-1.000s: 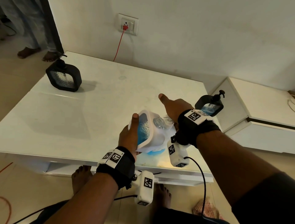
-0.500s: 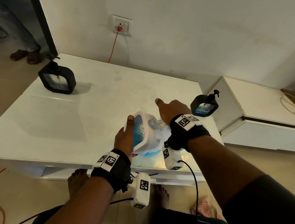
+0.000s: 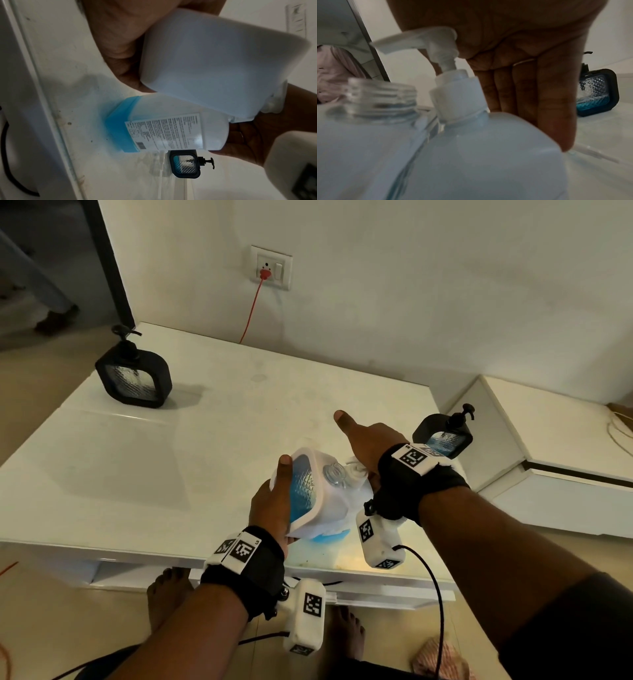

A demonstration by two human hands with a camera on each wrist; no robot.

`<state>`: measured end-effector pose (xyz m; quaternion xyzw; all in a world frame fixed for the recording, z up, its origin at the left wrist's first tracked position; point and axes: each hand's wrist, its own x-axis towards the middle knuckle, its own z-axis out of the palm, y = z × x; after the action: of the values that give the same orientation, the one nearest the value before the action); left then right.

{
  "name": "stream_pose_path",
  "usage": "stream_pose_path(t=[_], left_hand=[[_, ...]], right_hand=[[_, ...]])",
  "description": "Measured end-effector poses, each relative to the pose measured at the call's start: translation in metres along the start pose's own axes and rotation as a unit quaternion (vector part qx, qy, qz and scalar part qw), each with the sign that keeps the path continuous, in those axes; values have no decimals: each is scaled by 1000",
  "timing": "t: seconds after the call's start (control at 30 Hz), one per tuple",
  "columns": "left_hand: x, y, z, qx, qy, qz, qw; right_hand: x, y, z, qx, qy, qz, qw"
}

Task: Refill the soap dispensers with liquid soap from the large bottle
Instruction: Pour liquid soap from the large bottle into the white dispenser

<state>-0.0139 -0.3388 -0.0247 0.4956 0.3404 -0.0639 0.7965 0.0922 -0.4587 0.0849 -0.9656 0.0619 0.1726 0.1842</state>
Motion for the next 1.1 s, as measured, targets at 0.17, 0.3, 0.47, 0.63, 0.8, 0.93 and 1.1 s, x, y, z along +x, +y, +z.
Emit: stream_pose_path(t=[0.17, 0.3, 0.47, 0.63, 0.8, 0.93, 1.1], left_hand=[[-7, 5, 1, -1, 0, -3, 1000], [-12, 11, 3, -7, 4, -6, 1000], [-9, 9, 3, -10, 4, -4, 1000], [-11, 9, 4, -20, -9, -1, 1000], [-13, 11, 4, -1, 7, -9, 1000], [-15, 14, 5, 7, 12, -12, 1000], [-14, 13, 5, 6, 12, -10, 1000]], right_hand=[[-3, 0, 3, -6, 18, 8, 1000], [1, 2, 6, -18, 31, 6, 999], [0, 6, 10, -22, 55, 4, 998], [-3, 4, 9, -35, 54, 2, 998], [-2, 1, 3, -24, 11, 1, 1000], [-1, 0, 1, -5, -7, -3, 1000], [-2, 1, 2, -18, 7, -7, 1000]])
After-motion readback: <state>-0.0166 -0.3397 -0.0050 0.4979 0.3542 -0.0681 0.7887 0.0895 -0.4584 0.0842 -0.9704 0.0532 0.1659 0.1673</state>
